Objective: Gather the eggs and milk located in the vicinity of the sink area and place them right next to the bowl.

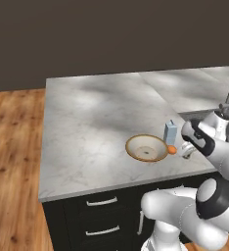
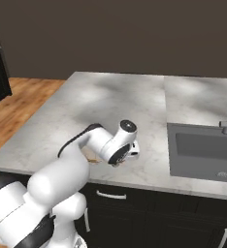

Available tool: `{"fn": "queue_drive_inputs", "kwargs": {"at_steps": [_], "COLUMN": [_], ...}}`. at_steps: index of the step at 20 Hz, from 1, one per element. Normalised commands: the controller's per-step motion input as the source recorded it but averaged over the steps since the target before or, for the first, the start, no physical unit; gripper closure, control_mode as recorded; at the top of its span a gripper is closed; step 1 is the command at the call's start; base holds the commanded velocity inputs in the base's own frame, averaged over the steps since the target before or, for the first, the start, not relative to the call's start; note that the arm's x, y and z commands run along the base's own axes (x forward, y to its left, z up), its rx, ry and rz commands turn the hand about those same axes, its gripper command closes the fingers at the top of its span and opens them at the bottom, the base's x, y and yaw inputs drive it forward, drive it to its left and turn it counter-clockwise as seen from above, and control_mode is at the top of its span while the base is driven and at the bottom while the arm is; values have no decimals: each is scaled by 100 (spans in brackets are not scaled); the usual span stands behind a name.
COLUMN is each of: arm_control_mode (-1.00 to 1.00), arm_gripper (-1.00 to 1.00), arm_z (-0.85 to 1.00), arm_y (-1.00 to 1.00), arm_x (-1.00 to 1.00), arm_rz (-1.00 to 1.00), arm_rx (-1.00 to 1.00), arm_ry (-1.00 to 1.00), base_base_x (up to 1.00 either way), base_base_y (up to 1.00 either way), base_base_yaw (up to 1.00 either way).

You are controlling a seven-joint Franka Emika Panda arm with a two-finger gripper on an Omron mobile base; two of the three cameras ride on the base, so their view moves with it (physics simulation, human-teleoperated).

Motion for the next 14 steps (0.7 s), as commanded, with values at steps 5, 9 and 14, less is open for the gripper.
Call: {"fn": "queue_drive_inputs", "kwargs": {"at_steps": [5,9,14], "arm_control_mode": [-100,-100,-100], "arm_gripper": [100,100,100], "arm_z": [-36,-25,-27], "arm_y": [0,0,0], "arm_x": [7,9,10], "arm_rz": [12,13,14], "arm_rx": [0,0,0], "arm_ry": [-1,-2,-5], "base_base_x": [0,0,0], "base_base_y": [0,0,0], "base_base_yaw": [0,0,0]}}
